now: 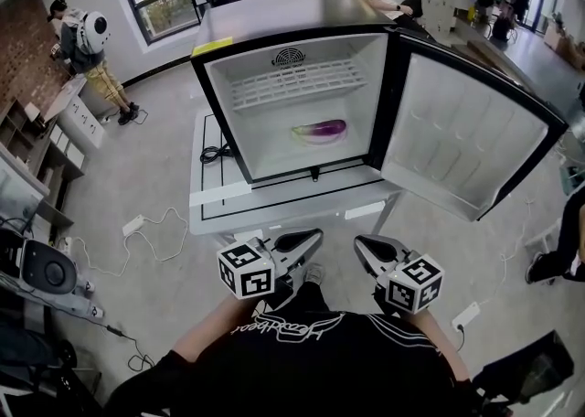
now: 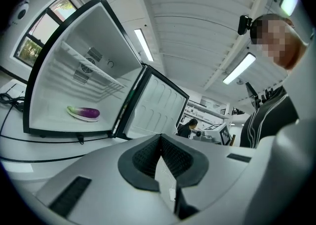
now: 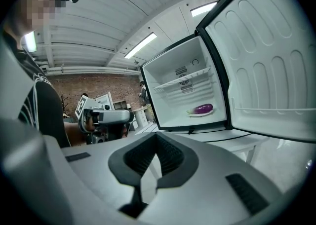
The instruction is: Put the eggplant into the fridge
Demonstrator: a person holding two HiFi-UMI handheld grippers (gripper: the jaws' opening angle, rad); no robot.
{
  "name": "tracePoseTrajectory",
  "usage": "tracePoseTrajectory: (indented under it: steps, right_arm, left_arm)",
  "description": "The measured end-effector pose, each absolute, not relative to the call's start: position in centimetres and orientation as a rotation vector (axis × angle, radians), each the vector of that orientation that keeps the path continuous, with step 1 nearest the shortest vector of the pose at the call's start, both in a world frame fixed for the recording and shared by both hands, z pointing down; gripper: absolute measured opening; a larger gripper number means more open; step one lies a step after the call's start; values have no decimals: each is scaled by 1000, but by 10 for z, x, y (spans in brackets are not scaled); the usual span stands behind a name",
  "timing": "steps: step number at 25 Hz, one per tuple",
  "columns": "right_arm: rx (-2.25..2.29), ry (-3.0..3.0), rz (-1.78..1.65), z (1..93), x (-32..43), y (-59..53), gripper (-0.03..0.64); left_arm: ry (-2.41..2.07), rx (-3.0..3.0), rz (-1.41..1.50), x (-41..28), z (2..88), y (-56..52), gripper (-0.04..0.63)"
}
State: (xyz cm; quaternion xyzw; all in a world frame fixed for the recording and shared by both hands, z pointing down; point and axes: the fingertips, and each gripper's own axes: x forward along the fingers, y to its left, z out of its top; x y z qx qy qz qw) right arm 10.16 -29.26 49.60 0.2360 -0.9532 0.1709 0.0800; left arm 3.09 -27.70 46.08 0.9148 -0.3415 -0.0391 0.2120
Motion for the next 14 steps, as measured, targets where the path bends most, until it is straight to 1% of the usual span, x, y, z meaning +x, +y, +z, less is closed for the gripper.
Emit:
tracePoseTrajectory:
  steps: [6, 14]
  right_arm:
    - [726, -2845, 505, 495, 108, -293, 5]
    - [755, -2838, 502, 493, 119, -294, 5]
  left_arm:
    - [-916, 2529, -138, 38, 457, -284, 9]
    - [-907, 2541, -102, 47, 459, -285, 8]
